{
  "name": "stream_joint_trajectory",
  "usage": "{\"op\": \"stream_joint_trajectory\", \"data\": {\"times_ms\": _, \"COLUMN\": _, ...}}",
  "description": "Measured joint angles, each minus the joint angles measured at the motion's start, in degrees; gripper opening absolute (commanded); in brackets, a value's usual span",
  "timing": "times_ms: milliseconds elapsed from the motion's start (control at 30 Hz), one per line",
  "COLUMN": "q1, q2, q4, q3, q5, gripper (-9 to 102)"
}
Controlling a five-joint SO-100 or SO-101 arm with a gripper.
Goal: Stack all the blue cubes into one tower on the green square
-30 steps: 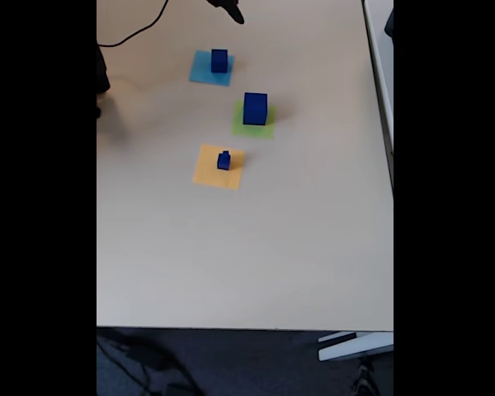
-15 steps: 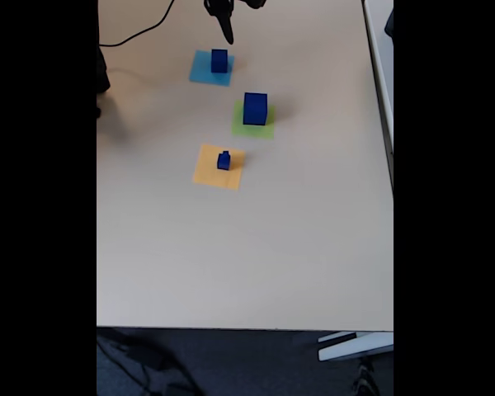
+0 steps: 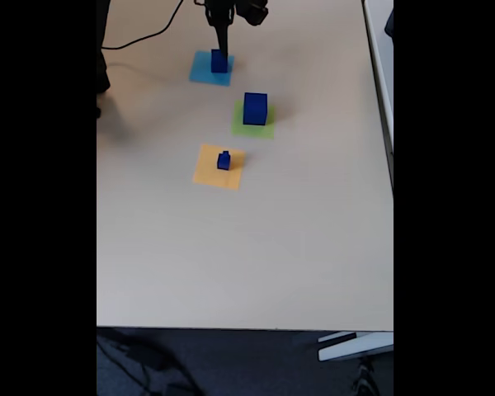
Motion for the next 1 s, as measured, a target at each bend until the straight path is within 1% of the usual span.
{"op": "stream_joint_trajectory", "data": {"times_ms": 267, "q1": 2.29, "q2": -2.81, "q4": 3.16, "q3": -0.44, "q5": -1.14, "gripper": 43}}
{"op": "stream_joint_trajectory", "data": {"times_ms": 367, "q1": 2.64, "q2": -2.81, "q4": 3.87, "q3": -0.44, "q5": -2.20, "gripper": 38}}
{"op": "stream_joint_trajectory", "data": {"times_ms": 567, "q1": 3.16, "q2": -2.81, "q4": 4.48, "q3": -0.44, "q5": -2.90, "gripper": 36}}
{"op": "stream_joint_trajectory", "data": {"times_ms": 633, "q1": 3.25, "q2": -2.81, "q4": 4.48, "q3": -0.44, "q5": -2.90, "gripper": 33}}
{"op": "stream_joint_trajectory", "data": {"times_ms": 1000, "q1": 3.16, "q2": -4.13, "q4": 4.48, "q3": -0.44, "q5": -2.90, "gripper": 31}}
